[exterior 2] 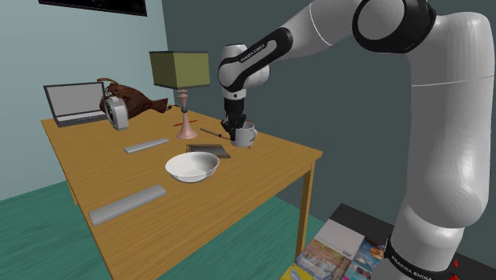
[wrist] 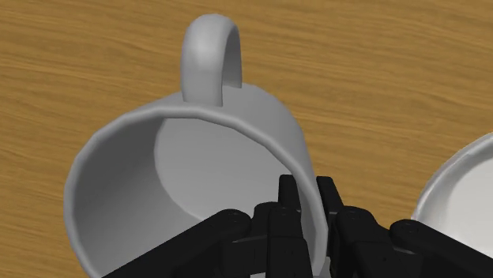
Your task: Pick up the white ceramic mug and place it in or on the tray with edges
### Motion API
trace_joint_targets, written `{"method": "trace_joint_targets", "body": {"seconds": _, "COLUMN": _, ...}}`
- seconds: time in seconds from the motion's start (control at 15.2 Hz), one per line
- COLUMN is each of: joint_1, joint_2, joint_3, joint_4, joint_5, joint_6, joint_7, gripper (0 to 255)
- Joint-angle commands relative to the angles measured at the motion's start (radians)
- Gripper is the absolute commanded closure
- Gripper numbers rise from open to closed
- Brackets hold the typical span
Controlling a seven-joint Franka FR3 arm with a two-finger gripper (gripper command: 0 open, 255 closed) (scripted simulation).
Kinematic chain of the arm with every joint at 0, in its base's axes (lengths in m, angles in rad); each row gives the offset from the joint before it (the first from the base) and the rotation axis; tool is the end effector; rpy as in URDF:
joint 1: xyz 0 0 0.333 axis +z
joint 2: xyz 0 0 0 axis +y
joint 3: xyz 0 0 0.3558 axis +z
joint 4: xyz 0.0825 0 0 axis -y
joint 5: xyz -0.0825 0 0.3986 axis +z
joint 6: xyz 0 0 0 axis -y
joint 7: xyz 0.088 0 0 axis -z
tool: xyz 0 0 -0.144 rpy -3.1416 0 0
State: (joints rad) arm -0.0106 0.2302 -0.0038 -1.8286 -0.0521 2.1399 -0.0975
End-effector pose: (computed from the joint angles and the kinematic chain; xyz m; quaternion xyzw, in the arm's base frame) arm 0.6516 -0.0131 0.4103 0.9974 0.0547 0.0392 0.0252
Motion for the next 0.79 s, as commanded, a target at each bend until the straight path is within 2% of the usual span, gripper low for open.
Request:
{"method": "trace_joint_targets", "body": {"seconds": 0.0, "joint_1": -0.001, "joint_2": -0.010, "joint_3": 0.000, "joint_4": 0.014, "joint_5": 0.001, "joint_6": -0.025, "joint_7": -0.002, "gripper": 255}}
{"method": "trace_joint_targets", "body": {"seconds": 0.33, "joint_1": 0.000, "joint_2": -0.029, "joint_3": 0.000, "joint_4": 0.057, "joint_5": 0.002, "joint_6": -0.086, "joint_7": -0.005, "gripper": 255}}
{"method": "trace_joint_targets", "body": {"seconds": 0.73, "joint_1": 0.044, "joint_2": 0.200, "joint_3": 0.020, "joint_4": 0.399, "joint_5": -0.009, "joint_6": -0.202, "joint_7": 0.056, "gripper": 255}}
